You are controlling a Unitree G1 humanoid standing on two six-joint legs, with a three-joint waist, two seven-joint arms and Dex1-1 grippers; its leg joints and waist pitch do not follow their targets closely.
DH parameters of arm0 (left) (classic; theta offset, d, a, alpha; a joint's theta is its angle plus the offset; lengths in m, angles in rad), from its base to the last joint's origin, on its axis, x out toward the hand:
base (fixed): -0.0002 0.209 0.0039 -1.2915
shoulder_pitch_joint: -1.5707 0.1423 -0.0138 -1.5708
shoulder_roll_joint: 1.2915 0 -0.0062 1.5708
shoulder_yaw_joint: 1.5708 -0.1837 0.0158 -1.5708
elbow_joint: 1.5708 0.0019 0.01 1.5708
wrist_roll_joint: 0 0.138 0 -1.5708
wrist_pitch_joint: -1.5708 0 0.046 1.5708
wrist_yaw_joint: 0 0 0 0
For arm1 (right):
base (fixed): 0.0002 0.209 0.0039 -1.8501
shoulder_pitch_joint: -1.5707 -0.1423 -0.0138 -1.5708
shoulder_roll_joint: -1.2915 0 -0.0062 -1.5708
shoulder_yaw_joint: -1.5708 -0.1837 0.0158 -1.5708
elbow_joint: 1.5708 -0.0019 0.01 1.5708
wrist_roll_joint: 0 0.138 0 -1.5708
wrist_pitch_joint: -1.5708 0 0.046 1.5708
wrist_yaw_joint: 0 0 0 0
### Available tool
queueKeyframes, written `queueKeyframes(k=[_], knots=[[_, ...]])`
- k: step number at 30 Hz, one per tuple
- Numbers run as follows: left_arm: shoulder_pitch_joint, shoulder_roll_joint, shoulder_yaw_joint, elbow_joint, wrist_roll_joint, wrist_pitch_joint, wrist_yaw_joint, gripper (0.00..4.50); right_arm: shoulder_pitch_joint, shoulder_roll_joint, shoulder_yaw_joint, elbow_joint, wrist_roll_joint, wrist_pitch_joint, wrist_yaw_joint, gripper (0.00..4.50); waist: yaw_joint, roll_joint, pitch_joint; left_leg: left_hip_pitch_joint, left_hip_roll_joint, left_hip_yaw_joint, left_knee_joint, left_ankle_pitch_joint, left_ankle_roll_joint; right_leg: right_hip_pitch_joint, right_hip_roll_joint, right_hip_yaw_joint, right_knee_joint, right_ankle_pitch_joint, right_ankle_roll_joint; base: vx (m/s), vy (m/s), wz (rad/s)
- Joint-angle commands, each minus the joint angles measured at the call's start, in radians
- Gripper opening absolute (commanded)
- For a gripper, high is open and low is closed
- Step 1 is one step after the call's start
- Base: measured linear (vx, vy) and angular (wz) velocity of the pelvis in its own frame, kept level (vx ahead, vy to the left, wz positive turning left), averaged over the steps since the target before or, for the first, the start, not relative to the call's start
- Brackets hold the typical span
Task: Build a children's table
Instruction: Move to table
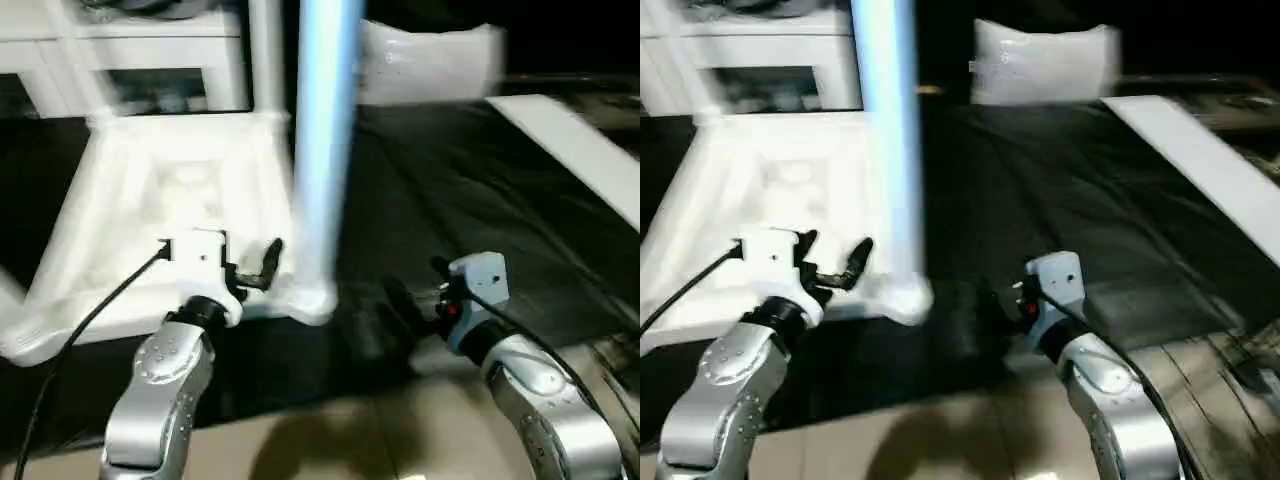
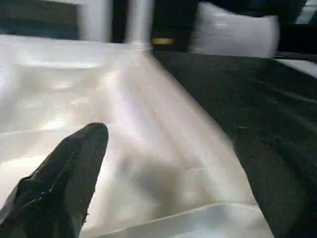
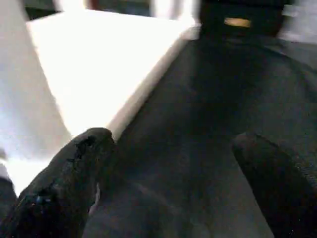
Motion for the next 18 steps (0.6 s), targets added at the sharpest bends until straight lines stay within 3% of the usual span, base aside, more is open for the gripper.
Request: queueKeyframes(k=[1, 2, 3, 4, 5, 6, 7, 8, 9, 10, 11, 12, 13, 14, 15, 16, 17, 18], knots=[[0.006, 0.002, 0.0, -0.023, 0.007, 0.009, 0.011, 4.48, 0.002, -0.002, -0.008, 0.003, -0.022, -0.006, -0.018, 4.5, -0.026, 0.035, -0.069, 0.127, 0.022, -0.054, -0.064, 0.357, 0.442, -0.022, 0.048, -0.001, 0.023, -0.106, -0.146, 0.216, -0.054, 0.51], [0.005, 0.001, 0.0, -0.023, 0.002, 0.01, 0.008, 4.48, 0.005, 0.007, -0.02, 0.004, -0.025, -0.006, -0.037, 4.5, -0.053, 0.022, -0.063, 0.219, 0.154, -0.151, -0.08, 0.345, 0.51, -0.158, 0.016, 0.069, 0.154, -0.189, -0.053, 0.216, -0.054, 0.51], [-0.001, 0.009, -0.008, -0.018, -0.009, 0.01, -0.016, 4.48, 0.008, 0.021, -0.048, 0.016, -0.029, 0.0, -0.073, 4.5, -0.035, 0.004, -0.046, 0.183, 0.162, -0.121, -0.092, 0.333, 0.475, -0.187, -0.012, 0.104, 0.191, -0.112, -0.008, 0.156, -0.055, 0.23], [-0.001, 0.01, -0.009, -0.017, -0.01, 0.01, -0.018, 4.48, 0.008, 0.022, -0.05, 0.017, -0.029, 0.0, -0.075, 4.5, -0.034, -0.003, -0.053, 0.18, 0.15, -0.111, -0.099, 0.318, 0.46, -0.194, -0.021, 0.12, 0.188, -0.068, 0.001, 0.11, -0.078, 0.03], [-0.003, 0.014, -0.013, -0.015, -0.01, 0.011, -0.026, 4.48, 0.009, 0.02, -0.054, 0.02, -0.034, -0.002, -0.081, 4.5, -0.027, -0.013, -0.045, 0.155, 0.117, -0.08, -0.108, 0.265, 0.419, -0.181, -0.023, 0.131, 0.161, -0.011, -0.014, 0.11, -0.078, 0.03], [-0.005, 0.02, -0.017, -0.012, -0.011, 0.013, -0.034, 4.48, 0.009, 0.019, -0.059, 0.022, -0.038, -0.008, -0.084, 4.5, -0.009, -0.068, -0.042, 0.087, 0.0, 0.007, -0.062, 0.069, 0.288, -0.095, -0.046, 0.197, 0.039, 0.022, -0.03, 0.079, -0.087, 0.05], [-0.007, 0.022, -0.018, -0.01, -0.011, 0.014, -0.037, 4.48, 0.008, 0.019, -0.06, 0.023, -0.039, -0.009, -0.085, 4.5, 0.038, -0.075, -0.046, 0.002, -0.085, 0.044, 0.081, -0.071, 0.189, 0.025, -0.13, 0.327, -0.035, -0.211, -0.105, 0.101, -0.073, 0.01], [-0.009, 0.028, -0.022, -0.004, -0.016, 0.013, -0.051, 4.48, 0.01, 0.016, -0.065, 0.023, -0.039, -0.005, -0.088, 4.5, 0.04, -0.08, -0.053, -0.029, -0.067, 0.025, 0.11, -0.049, 0.132, 0.057, -0.139, 0.332, -0.024, -0.242, -0.14, 0.101, -0.073, 0.01], [-0.014, 0.04, -0.029, 0.009, -0.021, 0.007, -0.077, 4.48, 0.012, 0.017, -0.077, 0.026, -0.04, -0.008, -0.097, 4.5, 0.041, -0.076, -0.045, -0.064, -0.054, 0.015, 0.123, 0.039, 0.034, 0.058, -0.119, 0.292, -0.005, -0.154, -0.161, 0.123, -0.055, -0.11], [-0.015, 0.043, -0.031, 0.01, -0.021, 0.009, -0.083, 4.48, 0.013, 0.016, -0.078, 0.026, -0.04, -0.009, -0.097, 4.5, 0.037, -0.066, -0.028, -0.044, -0.044, 0.019, 0.09, 0.126, -0.029, 0.017, -0.102, 0.245, -0.011, -0.04, -0.175, 0.08, -0.035, -0.12], [-0.019, 0.052, -0.035, 0.015, -0.023, 0.012, -0.096, 4.48, 0.016, 0.015, -0.081, 0.025, -0.04, -0.013, -0.097, 4.5, 0.032, -0.065, -0.035, -0.044, -0.036, 0.022, 0.061, 0.177, -0.043, 0.013, -0.085, 0.219, -0.008, -0.007, -0.188, 0.08, -0.035, -0.12], [-0.031, 0.078, -0.047, 0.026, -0.025, 0.018, -0.13, 4.48, 0.024, 0.008, -0.079, 0.025, -0.046, -0.048, -0.081, 4.5, 0.034, -0.013, -0.03, -0.026, 0.008, 0.025, -0.052, 0.255, -0.027, -0.015, -0.048, 0.153, -0.021, -0.072, -0.182, 0.066, -0.006, -0.1], [-0.039, 0.094, -0.053, 0.032, -0.036, 0.018, -0.164, 4.48, 0.028, 0.0, -0.074, 0.024, -0.042, -0.063, -0.062, 4.5, 0.037, 0.021, -0.033, -0.004, 0.048, 0.011, -0.081, 0.173, -0.027, -0.024, -0.039, 0.149, -0.015, -0.073, -0.164, 0.07, 0.061, -0.15], [-0.044, 0.104, -0.056, 0.036, -0.044, 0.016, -0.186, 4.48, 0.03, -0.005, -0.07, 0.023, -0.039, -0.071, -0.049, 4.5, 0.008, 0.026, -0.039, -0.011, 0.096, -0.023, -0.104, 0.062, -0.001, -0.024, -0.011, 0.144, 0.045, 0.007, -0.158, 0.07, 0.061, -0.15], [-0.049, 0.111, -0.058, 0.039, -0.052, 0.017, -0.205, 4.48, 0.031, -0.009, -0.067, 0.022, -0.028, -0.069, -0.035, 4.5, 0.0, 0.026, -0.062, 0.02, 0.116, -0.043, -0.078, 0.23, 0.062, -0.045, -0.029, 0.153, 0.071, 0.23, -0.173, 0.086, 0.079, -0.11], [-0.053, 0.12, -0.06, 0.041, -0.06, 0.025, -0.223, 4.48, 0.031, -0.02, -0.061, 0.018, -0.025, -0.066, -0.018, 4.5, 0.0, 0.024, -0.074, 0.019, 0.109, -0.04, -0.059, 0.415, 0.112, -0.048, -0.043, 0.158, 0.079, 0.372, -0.181, 0.071, 0.06, 0.0], [-0.066, 0.151, -0.073, 0.052, -0.066, 0.051, -0.262, 4.48, 0.029, -0.034, -0.058, 0.014, -0.018, -0.059, 0.004, 4.5, 0.0, 0.017, -0.073, 0.011, 0.102, -0.034, -0.056, 0.45, 0.127, -0.048, -0.05, 0.162, 0.077, 0.404, -0.183, 0.071, 0.06, 0.0], [-0.075, 0.174, -0.084, 0.06, -0.073, 0.068, -0.296, 4.48, 0.027, -0.046, -0.056, 0.013, -0.011, -0.055, 0.024, 4.5, 0.003, 0.014, -0.071, 0.002, 0.095, -0.024, -0.057, 0.438, 0.128, -0.043, -0.058, 0.165, 0.071, 0.411, -0.188, 0.013, 0.067, -0.04]])
